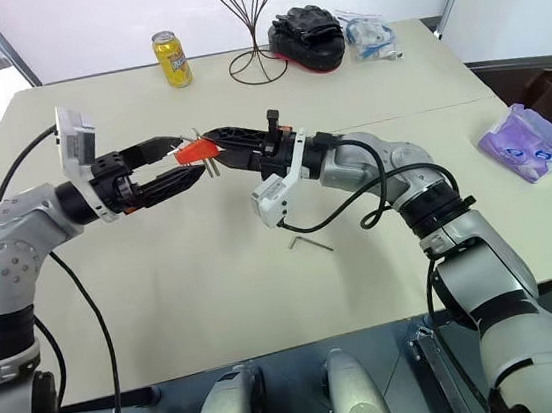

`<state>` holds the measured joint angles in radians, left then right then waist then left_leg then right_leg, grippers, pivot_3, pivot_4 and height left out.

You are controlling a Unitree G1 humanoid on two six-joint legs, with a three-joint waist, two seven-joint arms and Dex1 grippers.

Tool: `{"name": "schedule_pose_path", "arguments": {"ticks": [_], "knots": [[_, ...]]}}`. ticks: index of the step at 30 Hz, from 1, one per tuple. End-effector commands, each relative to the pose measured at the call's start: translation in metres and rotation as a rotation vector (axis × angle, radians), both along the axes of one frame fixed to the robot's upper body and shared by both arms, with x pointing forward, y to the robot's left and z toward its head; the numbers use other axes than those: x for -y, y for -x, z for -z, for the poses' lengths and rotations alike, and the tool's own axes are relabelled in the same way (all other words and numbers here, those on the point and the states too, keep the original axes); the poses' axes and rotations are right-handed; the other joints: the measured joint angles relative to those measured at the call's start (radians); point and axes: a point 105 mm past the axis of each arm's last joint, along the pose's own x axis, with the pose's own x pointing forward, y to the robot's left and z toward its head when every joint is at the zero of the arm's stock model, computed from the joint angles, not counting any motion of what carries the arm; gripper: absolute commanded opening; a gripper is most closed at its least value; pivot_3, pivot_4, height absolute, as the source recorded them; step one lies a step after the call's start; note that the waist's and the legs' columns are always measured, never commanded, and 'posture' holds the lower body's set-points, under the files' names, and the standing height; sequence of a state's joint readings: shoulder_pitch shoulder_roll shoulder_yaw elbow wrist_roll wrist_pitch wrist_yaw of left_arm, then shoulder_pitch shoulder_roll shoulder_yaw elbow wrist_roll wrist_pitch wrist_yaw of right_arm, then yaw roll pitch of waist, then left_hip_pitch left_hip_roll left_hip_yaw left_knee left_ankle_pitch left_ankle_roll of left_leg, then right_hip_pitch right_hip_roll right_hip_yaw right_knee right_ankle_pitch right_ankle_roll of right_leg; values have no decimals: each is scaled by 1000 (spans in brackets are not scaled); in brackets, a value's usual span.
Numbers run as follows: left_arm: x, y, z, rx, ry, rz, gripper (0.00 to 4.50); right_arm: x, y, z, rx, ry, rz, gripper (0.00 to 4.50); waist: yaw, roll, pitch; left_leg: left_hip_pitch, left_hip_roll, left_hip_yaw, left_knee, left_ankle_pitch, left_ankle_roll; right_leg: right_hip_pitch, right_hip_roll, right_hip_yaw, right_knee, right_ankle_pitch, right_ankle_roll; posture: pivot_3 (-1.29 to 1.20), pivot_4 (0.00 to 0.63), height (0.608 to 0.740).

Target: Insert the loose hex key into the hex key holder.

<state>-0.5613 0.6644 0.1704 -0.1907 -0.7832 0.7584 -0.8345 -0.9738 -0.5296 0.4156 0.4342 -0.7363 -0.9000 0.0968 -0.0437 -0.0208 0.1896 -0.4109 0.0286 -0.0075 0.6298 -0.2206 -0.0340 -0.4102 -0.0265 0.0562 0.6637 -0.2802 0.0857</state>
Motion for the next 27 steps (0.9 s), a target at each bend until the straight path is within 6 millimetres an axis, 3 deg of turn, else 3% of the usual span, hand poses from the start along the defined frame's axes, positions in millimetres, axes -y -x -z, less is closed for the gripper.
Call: {"name": "schedule_pose_path", "arguments": {"ticks": [1, 9, 12, 19, 20, 27], "knots": [[1, 1, -10, 45, 3, 5, 4500, 1, 6, -17, 35, -57, -21, 1059, 0, 0, 0, 0, 0, 0, 0, 0, 0, 0, 0, 0, 0, 0, 0, 0, 150, 740], [3, 1, -13, 49, 26, 7, 4500, 1, 7, -17, 30, -54, -24, 1059, 0, 0, 0, 0, 0, 0, 0, 0, 0, 0, 0, 0, 0, 0, 0, 0, 150, 740], [5, 1, -12, 44, 32, 8, 3735, 1, 7, -17, 29, -55, -23, 1059, 0, 0, 0, 0, 0, 0, 0, 0, 0, 0, 0, 0, 0, 0, 0, 0, 150, 740], [6, 0, -11, 35, 45, 4, 220, 0, 8, -16, 23, -55, -24, 1059, 1, 0, 0, 0, 0, 0, 0, 0, 0, 0, 0, 0, 0, 0, 0, 0, 150, 740], [6, 0, -11, 35, 48, 3, 25, 0, 8, -16, 23, -55, -23, 1059, 1, 0, 0, 0, 0, 0, 0, 0, 0, 0, 0, 0, 0, 0, 0, 0, 150, 740], [8, 0, -12, 35, 56, 6, 25, 0, 9, -15, 18, -55, -24, 1059, 0, 0, 0, 0, 0, 0, 0, 0, 0, 0, 0, 0, 0, 0, 0, 0, 150, 740]]}}
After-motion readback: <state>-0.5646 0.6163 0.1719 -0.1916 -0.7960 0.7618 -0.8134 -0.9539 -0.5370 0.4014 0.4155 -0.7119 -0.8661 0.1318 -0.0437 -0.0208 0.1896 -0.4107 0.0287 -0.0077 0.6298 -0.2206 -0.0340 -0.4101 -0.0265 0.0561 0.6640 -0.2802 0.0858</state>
